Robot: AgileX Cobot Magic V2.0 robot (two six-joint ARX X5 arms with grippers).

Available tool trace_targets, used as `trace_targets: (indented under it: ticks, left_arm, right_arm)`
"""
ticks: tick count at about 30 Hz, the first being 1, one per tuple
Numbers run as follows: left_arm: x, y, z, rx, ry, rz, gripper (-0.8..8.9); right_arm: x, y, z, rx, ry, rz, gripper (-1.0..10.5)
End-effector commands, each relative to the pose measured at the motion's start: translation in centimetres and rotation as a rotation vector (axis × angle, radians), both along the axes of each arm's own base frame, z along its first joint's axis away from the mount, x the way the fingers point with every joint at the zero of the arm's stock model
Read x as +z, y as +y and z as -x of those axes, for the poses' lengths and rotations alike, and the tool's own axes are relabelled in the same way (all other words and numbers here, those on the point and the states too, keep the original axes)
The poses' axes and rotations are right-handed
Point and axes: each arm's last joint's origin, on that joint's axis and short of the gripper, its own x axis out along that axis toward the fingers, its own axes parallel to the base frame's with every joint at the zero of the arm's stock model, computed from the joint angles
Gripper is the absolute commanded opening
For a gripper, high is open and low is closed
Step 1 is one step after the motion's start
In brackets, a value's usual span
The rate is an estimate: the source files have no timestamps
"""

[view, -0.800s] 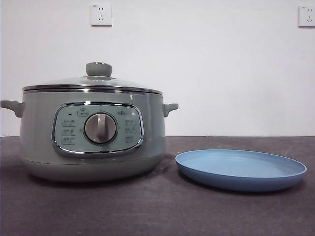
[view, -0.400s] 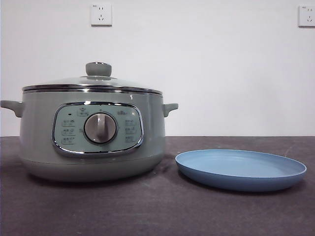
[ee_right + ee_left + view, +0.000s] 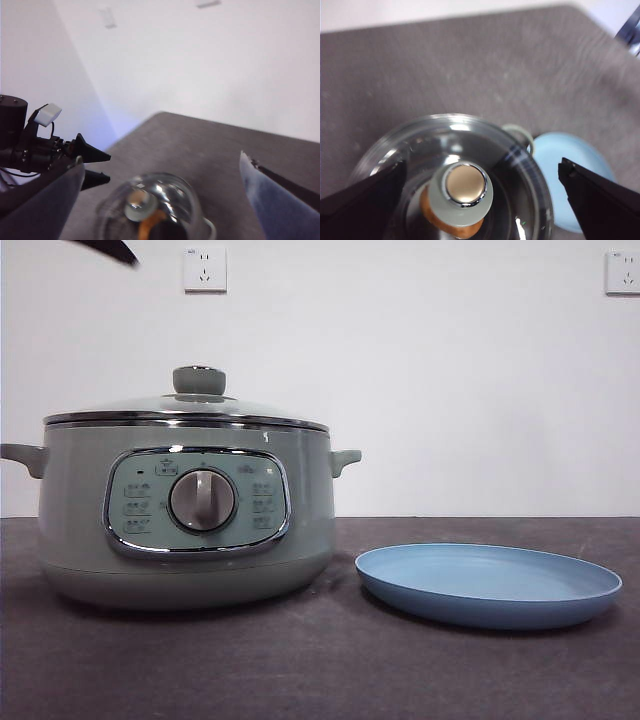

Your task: Take the potato out from the steamer,put the potato on the plate,close the lid

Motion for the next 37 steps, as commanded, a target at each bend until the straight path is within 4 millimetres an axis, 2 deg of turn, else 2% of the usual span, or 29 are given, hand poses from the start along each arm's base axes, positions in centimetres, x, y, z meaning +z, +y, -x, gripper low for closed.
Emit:
trace_targets:
  ticks: [1, 5, 8, 14, 19, 23, 24, 28, 30, 33, 37]
  left_arm:
    - [-2.0, -2.0, -1.5, -0.024, 0.036, -0.074, 5.32]
    - [-4.8, -3.9, -3.2, -0.020, 0.110, -0.149, 5.32]
    - [-6.4, -4.6, -4.1, -0.017, 0.158, -0.187, 5.32]
    - [-7.6, -4.7, -4.6, 0.033, 0.193, -0.258, 5.12]
    - [-7.6, -4.6, -4.6, 0.054, 0.188, -0.278, 2.63]
    - [-7.7, -4.6, -4.5, 0.049, 0.194, -0.287, 0.11]
    - [-7.7, -4.6, -4.5, 0.047, 0.194, -0.289, -0.20]
    - [-7.7, -4.6, -4.6, 0.036, 0.183, -0.298, -0.08]
    - [-7.3, -4.6, -4.5, 0.037, 0.170, -0.293, -0.08]
    - [-5.8, -4.5, -4.3, 0.037, 0.124, -0.279, -0.08]
    - [-1.2, -4.3, -4.0, 0.032, 0.024, -0.247, -0.08]
  right_arm:
    - [-0.2, 0.0, 0.0, -0.014, -0.015, 0.046, 6.3]
    - [-0.5, 0.0, 0.1, -0.032, 0.014, 0.059, 6.3]
    - [-0.6, 0.0, 0.1, -0.031, 0.017, 0.074, 6.3]
    - [-0.8, 0.0, 0.1, -0.029, 0.032, 0.082, 6.3]
    - [-0.8, 0.0, 0.1, -0.029, 0.034, 0.082, 6.3]
    - [-0.8, 0.0, 0.2, -0.029, 0.039, 0.083, 6.3]
    - [-0.9, 0.0, 0.2, -0.029, 0.041, 0.083, 6.3]
    - [-1.0, 0.0, 0.2, -0.028, 0.060, 0.086, 6.3]
    - [-1.1, 0.0, 0.2, -0.026, 0.073, 0.087, 6.3]
    - [-1.2, 0.0, 0.3, -0.025, 0.079, 0.088, 6.3]
    - [-1.2, 0.0, 0.3, -0.021, 0.076, 0.085, 6.3]
